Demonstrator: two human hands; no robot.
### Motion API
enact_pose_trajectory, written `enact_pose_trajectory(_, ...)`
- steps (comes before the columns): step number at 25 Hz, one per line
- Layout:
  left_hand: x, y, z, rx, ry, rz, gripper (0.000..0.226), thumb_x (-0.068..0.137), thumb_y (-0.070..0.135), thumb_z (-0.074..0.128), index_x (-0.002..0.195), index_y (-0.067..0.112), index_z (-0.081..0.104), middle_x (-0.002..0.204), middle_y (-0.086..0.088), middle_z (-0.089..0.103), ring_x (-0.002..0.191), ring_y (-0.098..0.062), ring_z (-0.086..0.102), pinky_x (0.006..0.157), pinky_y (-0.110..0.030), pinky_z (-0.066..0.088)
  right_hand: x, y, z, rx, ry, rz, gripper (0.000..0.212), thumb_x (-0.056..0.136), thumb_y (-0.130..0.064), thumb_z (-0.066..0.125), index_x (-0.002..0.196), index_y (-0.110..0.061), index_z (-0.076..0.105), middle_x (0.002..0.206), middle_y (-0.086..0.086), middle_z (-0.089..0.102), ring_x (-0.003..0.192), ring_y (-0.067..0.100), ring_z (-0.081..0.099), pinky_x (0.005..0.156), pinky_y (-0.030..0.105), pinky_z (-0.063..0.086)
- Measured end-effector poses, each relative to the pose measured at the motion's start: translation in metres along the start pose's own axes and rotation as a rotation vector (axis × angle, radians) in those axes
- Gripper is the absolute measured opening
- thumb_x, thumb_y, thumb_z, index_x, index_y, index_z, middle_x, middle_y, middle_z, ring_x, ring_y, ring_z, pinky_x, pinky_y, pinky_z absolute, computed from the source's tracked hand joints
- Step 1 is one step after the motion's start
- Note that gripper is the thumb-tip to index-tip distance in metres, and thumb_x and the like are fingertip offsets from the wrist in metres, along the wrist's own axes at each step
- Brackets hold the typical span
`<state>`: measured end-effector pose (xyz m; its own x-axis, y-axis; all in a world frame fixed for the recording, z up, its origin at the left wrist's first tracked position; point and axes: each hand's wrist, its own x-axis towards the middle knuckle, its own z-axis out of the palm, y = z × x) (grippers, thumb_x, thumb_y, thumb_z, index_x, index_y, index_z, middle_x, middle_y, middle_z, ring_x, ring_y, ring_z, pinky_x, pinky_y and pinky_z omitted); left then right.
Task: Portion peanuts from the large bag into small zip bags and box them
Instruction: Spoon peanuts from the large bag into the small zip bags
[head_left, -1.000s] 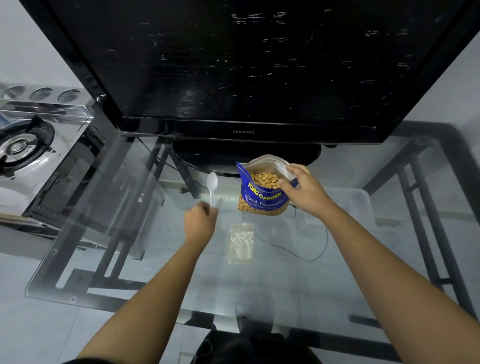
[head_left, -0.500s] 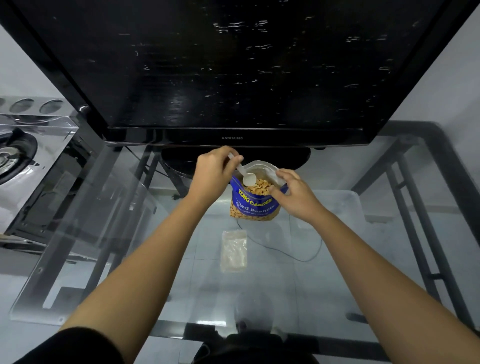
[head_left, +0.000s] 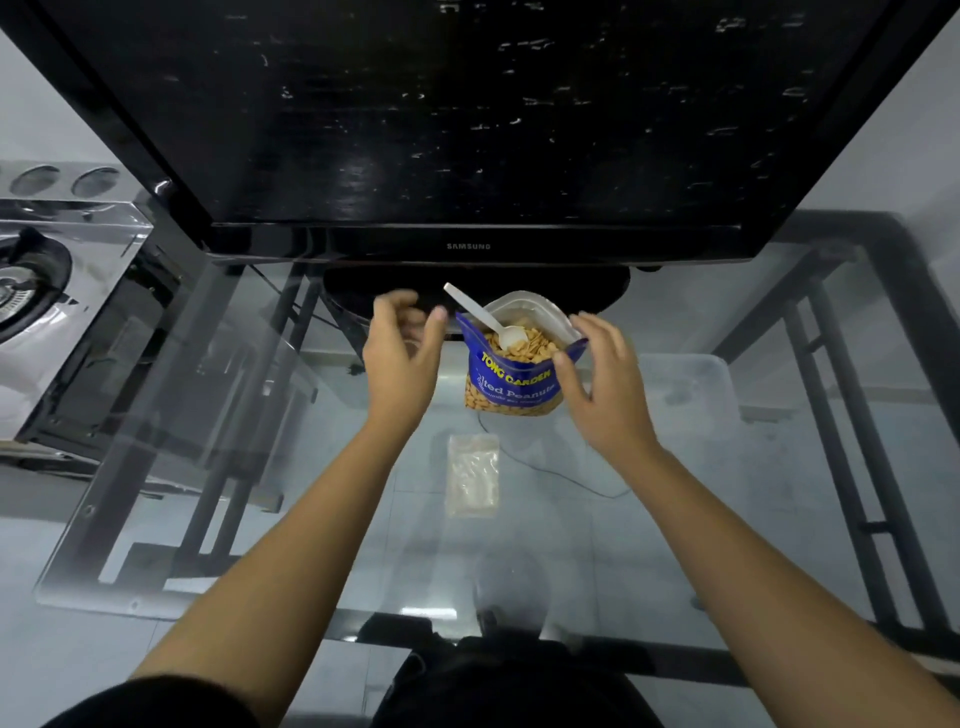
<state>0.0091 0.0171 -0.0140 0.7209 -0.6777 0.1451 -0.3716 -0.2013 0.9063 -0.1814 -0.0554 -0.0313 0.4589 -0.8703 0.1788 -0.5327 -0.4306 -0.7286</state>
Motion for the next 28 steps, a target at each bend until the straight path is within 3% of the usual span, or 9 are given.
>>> enact_pose_trajectory(2, -0.025, -0.029, -0.005, 0.121, -0.124, 0.089, 0.008, 0.087, 0.019, 0.062, 0.093, 0.014, 0.061, 0.081, 0.004, 0.058, 0.065, -0.001, 0.051, 0.061, -0.014, 0.043, -0.039, 0.01, 0.019, -0.005, 0.035, -0.055, 0.042, 0.094, -0.03, 0.043, 0.13, -0.007, 0.044, 0.132, 0.01, 0.049, 0.122, 0.018, 0.043, 0.099, 0.006, 0.026)
enact_pose_trajectory(6, -0.053, -0.088, 0.002, 0.506, -0.51, 0.218, 0.017, 0.084, 0.017, 0.066, 0.098, 0.009, 0.069, 0.097, -0.01, 0.062, 0.073, -0.016, 0.058, 0.07, -0.03, 0.051, -0.094, 0.042, 0.067, -0.166, -0.36, 0.068, 0.059, 0.095, -0.041, 0.03, 0.144, -0.008, 0.025, 0.153, 0.01, 0.026, 0.141, 0.02, 0.022, 0.117, 0.032, 0.02)
enact_pose_trajectory(9, -0.06, -0.102, 0.012, 0.629, -0.55, 0.285, 0.021, 0.08, 0.015, 0.07, 0.1, 0.007, 0.069, 0.102, -0.016, 0.06, 0.087, -0.031, 0.062, 0.074, -0.038, 0.053, -0.108, 0.06, 0.088, -0.395, -0.515, 0.124, 0.081, 0.086, -0.063, -0.004, 0.147, -0.011, 0.001, 0.158, 0.003, -0.006, 0.145, 0.016, -0.007, 0.114, 0.029, -0.005)
enact_pose_trajectory(11, -0.061, -0.105, 0.016, 0.666, -0.558, 0.315, 0.018, 0.078, 0.012, 0.071, 0.095, 0.006, 0.069, 0.102, -0.017, 0.061, 0.087, -0.033, 0.062, 0.073, -0.039, 0.053, -0.112, 0.065, 0.094, -0.476, -0.496, 0.091, 0.09, 0.078, -0.065, -0.02, 0.147, -0.009, 0.001, 0.154, 0.002, -0.01, 0.142, 0.016, -0.01, 0.113, 0.031, -0.005)
enact_pose_trajectory(17, -0.057, -0.096, 0.012, 0.699, -0.563, 0.362, 0.012, 0.078, 0.018, 0.068, 0.087, 0.009, 0.069, 0.108, -0.011, 0.061, 0.093, -0.029, 0.056, 0.078, -0.041, 0.048, -0.116, 0.068, 0.098, -0.525, -0.5, 0.08, 0.086, 0.079, -0.061, -0.022, 0.146, -0.01, -0.002, 0.151, -0.001, -0.013, 0.141, 0.015, -0.011, 0.114, 0.032, -0.005)
enact_pose_trajectory(20, -0.052, -0.072, -0.001, 0.605, -0.627, 0.271, 0.013, 0.077, 0.024, 0.062, 0.084, 0.015, 0.066, 0.102, 0.001, 0.064, 0.095, -0.021, 0.051, 0.08, -0.035, 0.042, -0.11, 0.06, 0.091, -0.305, -0.511, 0.186, 0.074, 0.089, -0.059, -0.006, 0.148, -0.015, 0.003, 0.156, -0.004, -0.009, 0.143, 0.009, -0.011, 0.114, 0.029, -0.008)
enact_pose_trajectory(22, -0.046, -0.05, -0.014, 0.396, -0.634, 0.1, 0.003, 0.078, 0.019, 0.062, 0.079, 0.016, 0.064, 0.089, 0.003, 0.066, 0.087, -0.013, 0.054, 0.074, -0.022, 0.042, -0.1, 0.038, 0.074, 0.084, -0.488, 0.407, 0.057, 0.096, -0.049, 0.013, 0.146, -0.021, 0.021, 0.156, -0.005, 0.016, 0.143, 0.008, 0.01, 0.116, 0.027, 0.004)
enact_pose_trajectory(25, -0.039, -0.021, -0.028, 0.073, -0.588, -0.111, 0.01, 0.082, 0.009, 0.064, 0.075, 0.016, 0.065, 0.077, 0.003, 0.066, 0.074, -0.005, 0.058, 0.065, -0.013, 0.045, -0.087, 0.002, 0.051, 0.593, -0.341, 0.545, 0.045, 0.09, -0.056, 0.04, 0.127, -0.032, 0.049, 0.128, -0.011, 0.054, 0.118, 0.005, 0.049, 0.101, 0.025, 0.035)
enact_pose_trajectory(28, -0.035, 0.0, -0.033, -0.107, -0.55, -0.192, 0.022, 0.085, 0.001, 0.056, 0.075, 0.015, 0.069, 0.068, 0.011, 0.069, 0.069, 0.0, 0.06, 0.067, -0.011, 0.048, -0.075, -0.015, 0.036, 0.709, -0.205, 0.516, 0.038, 0.073, -0.044, 0.07, 0.108, -0.035, 0.058, 0.1, -0.007, 0.068, 0.09, 0.006, 0.065, 0.082, 0.028, 0.051)
